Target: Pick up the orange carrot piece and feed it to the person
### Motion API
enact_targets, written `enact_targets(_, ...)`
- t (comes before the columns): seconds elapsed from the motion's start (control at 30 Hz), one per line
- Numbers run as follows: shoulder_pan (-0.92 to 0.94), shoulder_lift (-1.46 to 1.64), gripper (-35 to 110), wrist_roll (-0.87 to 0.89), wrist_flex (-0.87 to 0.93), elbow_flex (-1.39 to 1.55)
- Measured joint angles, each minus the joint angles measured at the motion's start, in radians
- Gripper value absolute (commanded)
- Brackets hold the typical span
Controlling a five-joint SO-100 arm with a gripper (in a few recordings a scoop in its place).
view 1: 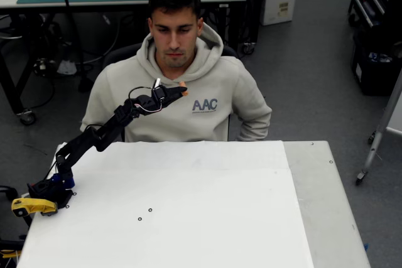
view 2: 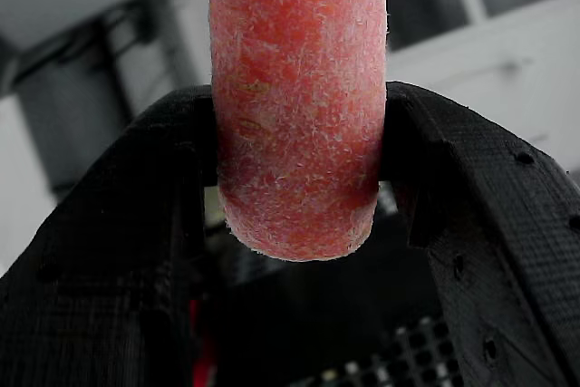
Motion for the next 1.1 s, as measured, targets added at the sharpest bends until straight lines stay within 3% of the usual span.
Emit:
enact_targets(0.5,-0.095,-0.003,-2,0.000,-0.347,0.149)
enact_targets(1.1,-0.107,-0.003,-2,-0.011,-0.388,0.149)
